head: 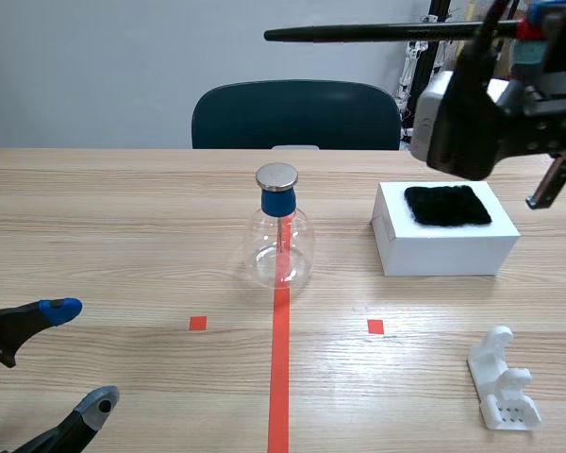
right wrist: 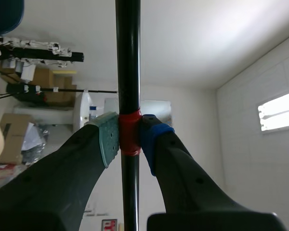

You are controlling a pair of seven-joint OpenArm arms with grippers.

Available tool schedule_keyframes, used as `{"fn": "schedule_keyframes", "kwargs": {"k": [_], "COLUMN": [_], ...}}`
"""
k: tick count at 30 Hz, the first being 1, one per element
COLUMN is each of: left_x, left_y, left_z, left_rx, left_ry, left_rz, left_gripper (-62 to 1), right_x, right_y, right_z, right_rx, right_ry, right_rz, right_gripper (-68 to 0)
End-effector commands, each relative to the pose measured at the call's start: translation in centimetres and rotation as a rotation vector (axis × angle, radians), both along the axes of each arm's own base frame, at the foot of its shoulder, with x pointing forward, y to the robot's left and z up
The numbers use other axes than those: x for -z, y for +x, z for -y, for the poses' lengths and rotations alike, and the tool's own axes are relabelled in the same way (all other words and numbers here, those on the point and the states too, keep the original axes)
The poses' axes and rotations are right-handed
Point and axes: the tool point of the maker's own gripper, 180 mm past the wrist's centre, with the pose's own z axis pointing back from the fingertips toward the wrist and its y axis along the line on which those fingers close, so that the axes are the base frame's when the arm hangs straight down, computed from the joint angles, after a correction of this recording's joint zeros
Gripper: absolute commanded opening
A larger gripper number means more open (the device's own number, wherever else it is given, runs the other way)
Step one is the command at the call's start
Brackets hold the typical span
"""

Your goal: Do the electroscope experiment. move the rod toward and away from the electroscope

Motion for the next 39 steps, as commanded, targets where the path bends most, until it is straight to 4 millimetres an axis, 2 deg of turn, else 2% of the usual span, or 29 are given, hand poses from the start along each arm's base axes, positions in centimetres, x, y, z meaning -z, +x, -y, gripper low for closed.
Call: {"fn": "schedule_keyframes", "kwargs": {"k": [1,7,12,19,29,39], "left_x": [-0.8,-0.8,-0.8,-0.8,-0.8,-0.8], "left_y": [0.4,0.4,0.4,0.4,0.4,0.4], "left_z": [-0.4,-0.4,-0.4,-0.4,-0.4,-0.4], "left_rx": [-0.005,-0.005,-0.005,-0.005,-0.005,-0.005], "left_ry": [-0.009,-0.009,-0.009,-0.009,-0.009,-0.009], "left_rz": [0.026,0.026,0.025,0.025,0.026,0.026], "left_gripper": [1.4,1.4,1.4,1.4,1.4,1.4], "right_x": [-0.1,3.2,5.1,7.4,7.8,7.8], "right_y": [-0.8,-4.5,-7.5,-10.3,-11.0,-11.0], "right_z": [0.4,0.1,-0.9,-2.1,-3.4,-3.4], "right_rx": [0.017,-0.003,-0.047,-0.103,-0.148,-0.147], "right_ry": [0.043,0.126,0.211,0.259,0.299,0.301], "right_rz": [-0.006,-0.122,-0.183,-0.31,-0.342,-0.342], "right_gripper": [-63.4,-63.3,-63.4,-63.4,-63.4,-63.3]}}
